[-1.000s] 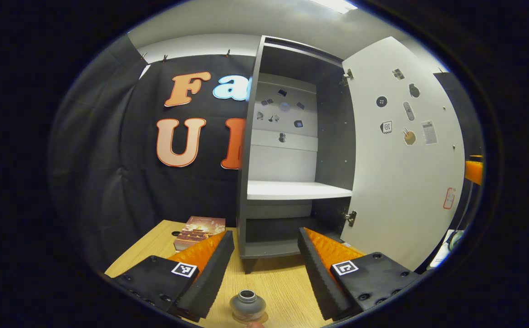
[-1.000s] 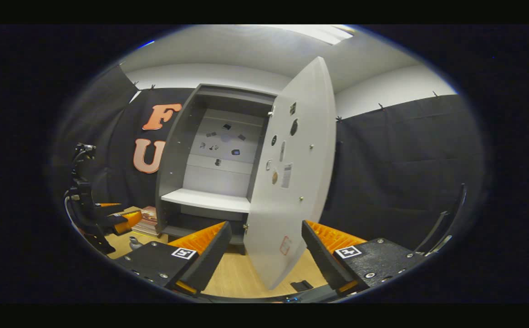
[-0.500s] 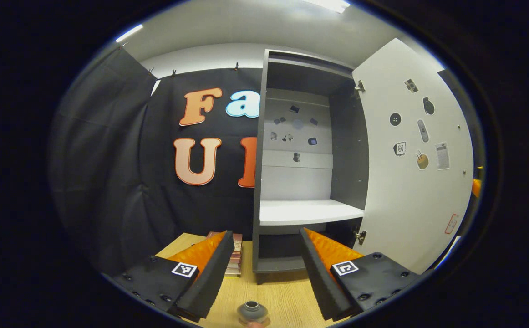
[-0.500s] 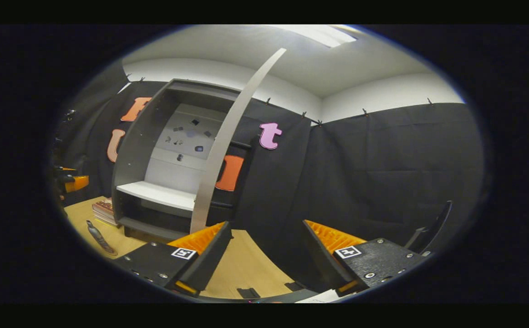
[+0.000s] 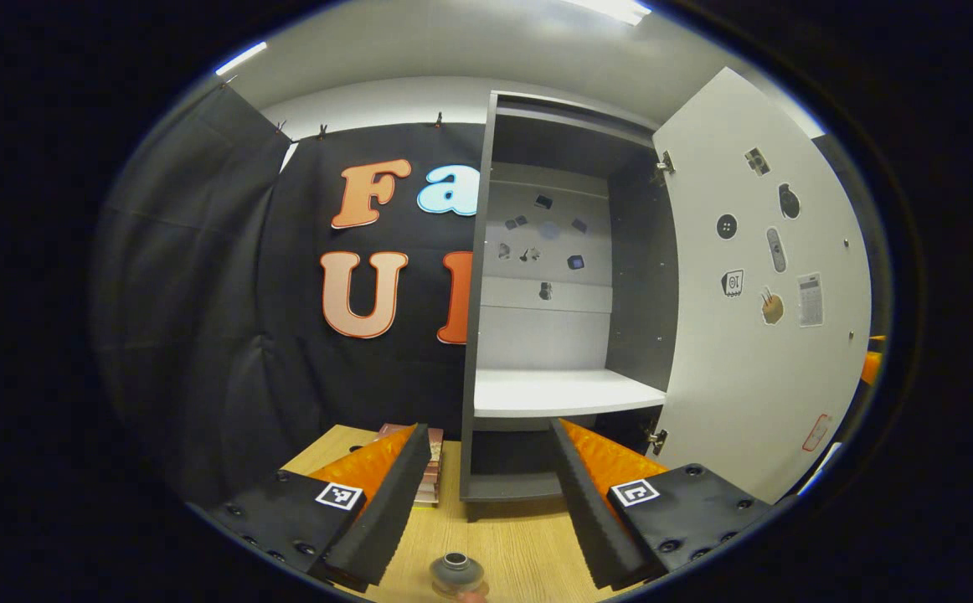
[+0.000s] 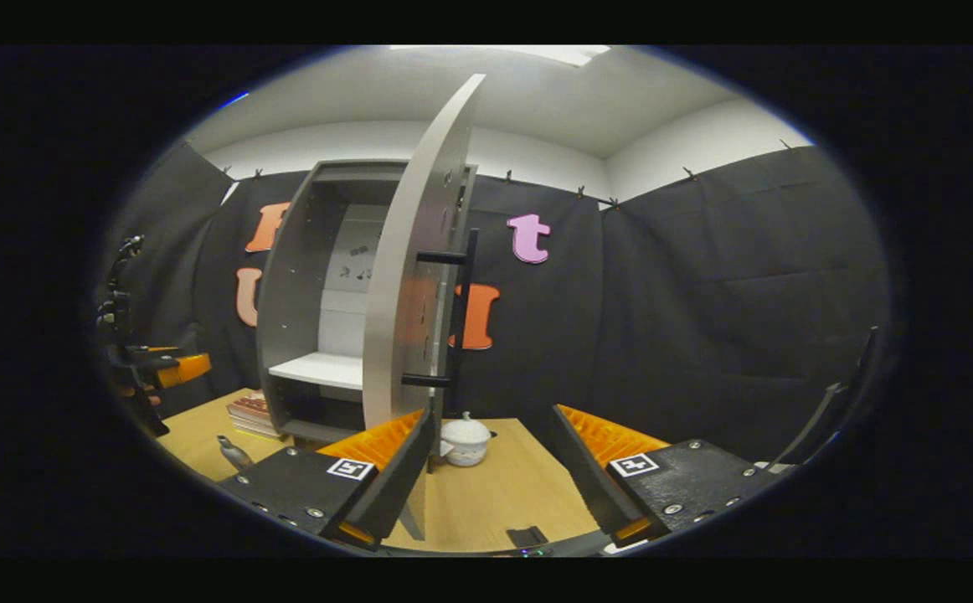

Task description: Open the cabinet door with the right hand, grasp the bottle in the cabinet with the left hand and place it on the coaster, then close the cabinet door with the right hand.

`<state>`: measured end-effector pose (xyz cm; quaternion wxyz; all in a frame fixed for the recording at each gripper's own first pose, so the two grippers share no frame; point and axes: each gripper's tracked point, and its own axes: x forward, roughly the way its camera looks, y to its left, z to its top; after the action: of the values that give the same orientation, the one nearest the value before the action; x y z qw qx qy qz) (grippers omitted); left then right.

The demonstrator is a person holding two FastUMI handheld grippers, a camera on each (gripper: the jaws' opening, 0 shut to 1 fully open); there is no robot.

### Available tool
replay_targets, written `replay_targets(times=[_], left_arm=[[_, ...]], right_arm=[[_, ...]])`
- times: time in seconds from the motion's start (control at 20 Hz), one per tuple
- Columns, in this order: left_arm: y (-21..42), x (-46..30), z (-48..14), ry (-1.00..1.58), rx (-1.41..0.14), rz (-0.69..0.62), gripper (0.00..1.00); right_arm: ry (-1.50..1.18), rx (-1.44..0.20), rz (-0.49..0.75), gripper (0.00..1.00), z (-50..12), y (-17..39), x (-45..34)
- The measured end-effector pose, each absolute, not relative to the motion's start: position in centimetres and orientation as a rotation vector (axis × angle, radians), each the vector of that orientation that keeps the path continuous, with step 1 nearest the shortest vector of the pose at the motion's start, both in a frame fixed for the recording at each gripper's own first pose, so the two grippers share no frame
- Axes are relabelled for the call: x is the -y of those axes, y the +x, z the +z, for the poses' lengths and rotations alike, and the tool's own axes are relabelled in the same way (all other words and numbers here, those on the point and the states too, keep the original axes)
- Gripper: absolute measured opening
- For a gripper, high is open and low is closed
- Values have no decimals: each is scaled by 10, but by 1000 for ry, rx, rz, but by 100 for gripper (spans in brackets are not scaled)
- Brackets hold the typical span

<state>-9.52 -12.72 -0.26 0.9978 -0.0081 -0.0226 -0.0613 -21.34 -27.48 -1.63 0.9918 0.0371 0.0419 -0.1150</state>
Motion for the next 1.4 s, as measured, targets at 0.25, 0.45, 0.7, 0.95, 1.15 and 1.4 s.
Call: replay_targets(times=[0.25,0.45,0.7,0.95,1.15,1.4], left_arm=[[-104,110,-4,-12,36,-83,92],[-103,96,-1,-28,38,-69,92],[-76,69,-2,-46,43,-75,92],[-38,27,1,-39,49,-103,92],[-11,3,2,-32,53,-150,92],[4,-8,-1,-59,30,-215,92]], right_arm=[[168,-69,-55,92,-8,-189,216],[230,-59,70,92,5,-164,173],[283,-25,199,92,30,-123,101],[289,-38,207,71,28,-63,35],[236,-33,160,53,28,-36,-5],[248,-49,86,36,22,14,-26]])
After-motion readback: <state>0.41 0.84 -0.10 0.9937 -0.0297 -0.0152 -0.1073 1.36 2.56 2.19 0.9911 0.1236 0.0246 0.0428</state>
